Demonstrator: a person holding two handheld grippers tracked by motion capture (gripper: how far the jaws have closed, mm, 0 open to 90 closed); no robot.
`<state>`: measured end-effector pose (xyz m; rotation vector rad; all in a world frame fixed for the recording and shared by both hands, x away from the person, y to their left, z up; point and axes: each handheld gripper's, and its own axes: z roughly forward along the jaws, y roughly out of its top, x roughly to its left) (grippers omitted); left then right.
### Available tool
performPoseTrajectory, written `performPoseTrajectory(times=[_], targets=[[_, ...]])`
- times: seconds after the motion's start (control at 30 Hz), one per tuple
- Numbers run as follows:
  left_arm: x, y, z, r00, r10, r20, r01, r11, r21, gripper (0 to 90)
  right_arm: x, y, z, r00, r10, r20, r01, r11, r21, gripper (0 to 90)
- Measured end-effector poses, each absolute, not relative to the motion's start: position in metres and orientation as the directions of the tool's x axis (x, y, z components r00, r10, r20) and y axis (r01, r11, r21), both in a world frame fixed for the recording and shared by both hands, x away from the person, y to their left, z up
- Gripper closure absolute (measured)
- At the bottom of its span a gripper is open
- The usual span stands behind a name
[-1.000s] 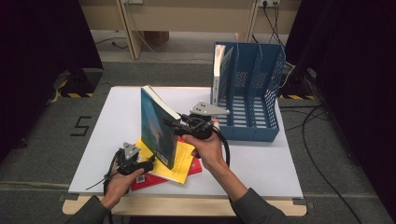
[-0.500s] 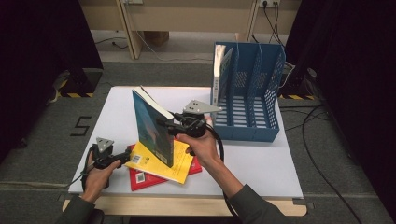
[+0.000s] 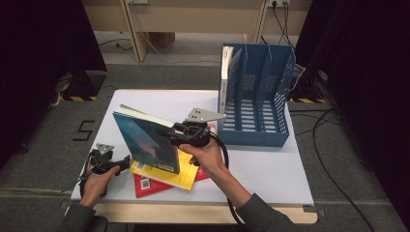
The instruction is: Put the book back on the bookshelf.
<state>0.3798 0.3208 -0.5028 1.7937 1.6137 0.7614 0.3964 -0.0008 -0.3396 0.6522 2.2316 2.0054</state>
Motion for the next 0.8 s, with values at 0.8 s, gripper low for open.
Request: performPoseTrajectory(times=[0.8], targets=[[0.381,0.325,-0.504,0.082,0.997,-0.013,0.661,-0.045,0.749,14.9,0.42,0.003,-0.349,-0.864,0.355,0.356,0.379,-0.008,0.926,71.1]])
